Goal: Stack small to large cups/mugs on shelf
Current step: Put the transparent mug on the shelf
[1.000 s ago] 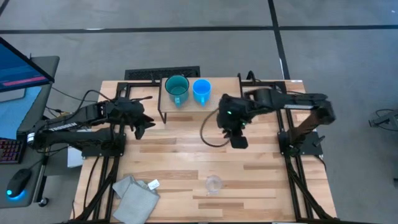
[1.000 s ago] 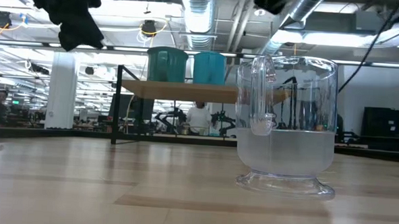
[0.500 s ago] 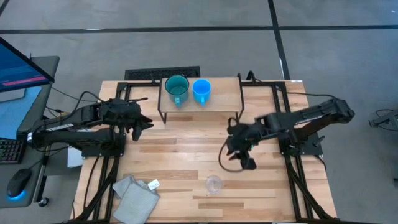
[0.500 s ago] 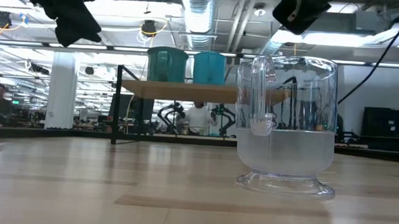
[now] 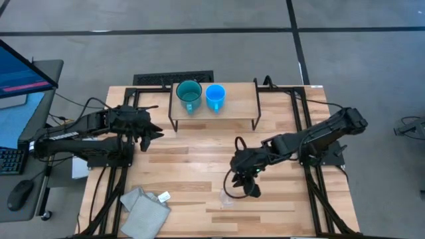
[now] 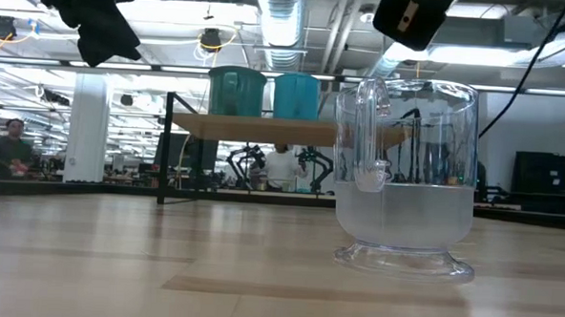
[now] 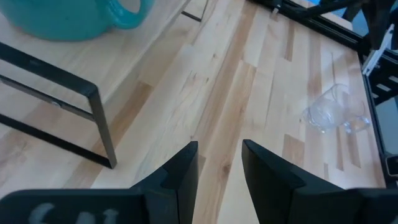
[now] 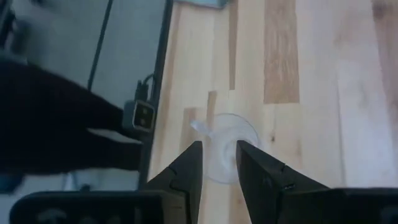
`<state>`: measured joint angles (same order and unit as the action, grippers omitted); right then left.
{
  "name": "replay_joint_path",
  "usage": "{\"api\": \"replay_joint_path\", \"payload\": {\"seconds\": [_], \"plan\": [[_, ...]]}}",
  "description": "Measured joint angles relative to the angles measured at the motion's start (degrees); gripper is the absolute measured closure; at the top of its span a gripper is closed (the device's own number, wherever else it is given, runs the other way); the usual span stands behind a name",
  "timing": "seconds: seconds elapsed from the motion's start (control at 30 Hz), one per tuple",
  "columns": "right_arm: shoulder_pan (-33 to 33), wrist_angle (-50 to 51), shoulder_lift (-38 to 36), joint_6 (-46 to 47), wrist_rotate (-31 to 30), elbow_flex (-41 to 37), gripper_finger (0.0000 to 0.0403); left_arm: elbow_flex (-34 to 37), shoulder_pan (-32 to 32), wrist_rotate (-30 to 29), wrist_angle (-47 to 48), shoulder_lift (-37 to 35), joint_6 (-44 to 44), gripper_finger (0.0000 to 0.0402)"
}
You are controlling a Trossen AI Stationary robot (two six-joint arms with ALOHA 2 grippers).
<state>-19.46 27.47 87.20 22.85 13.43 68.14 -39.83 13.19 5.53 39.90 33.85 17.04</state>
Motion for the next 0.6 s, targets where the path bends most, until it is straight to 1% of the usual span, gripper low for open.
{"api": "replay_joint_path", "payload": {"seconds": [0.13, 0.2, 0.27, 0.37, 0.5, 0.6], "plan": [[0.1, 0.1, 2.9, 9.6, -0.2, 2.7, 0.0284, 0.0, 0.0, 0.3, 1.0, 0.0, 0.0, 0.0288], [0.0, 0.5, 4.5, 12.8, -0.2, 4.1, 0.0284, 0.0, 0.0, 0.3, 1.9, 0.0, 0.0, 0.0288], [-0.1, 1.6, 6.5, 14.2, -0.1, 5.4, 0.0285, 0.0, 0.0, 0.3, 2.3, 0.0, 0.0, 0.0288], [-1.1, 6.6, 9.2, 14.8, -1.1, 8.1, 0.0285, 0.0, 0.0, 1.0, 3.8, 0.0, 0.3, 0.0288], [-2.4, 18.1, 12.7, 15.2, -5.5, 12.6, 0.0285, 0.0, 0.0, 1.8, 4.8, 0.0, 0.7, 0.0288], [-3.1, 21.0, 14.4, 15.2, -7.7, 15.2, 0.0285, 0.0, 0.0, 1.8, 4.9, 0.0, 0.9, 0.0288]]}}
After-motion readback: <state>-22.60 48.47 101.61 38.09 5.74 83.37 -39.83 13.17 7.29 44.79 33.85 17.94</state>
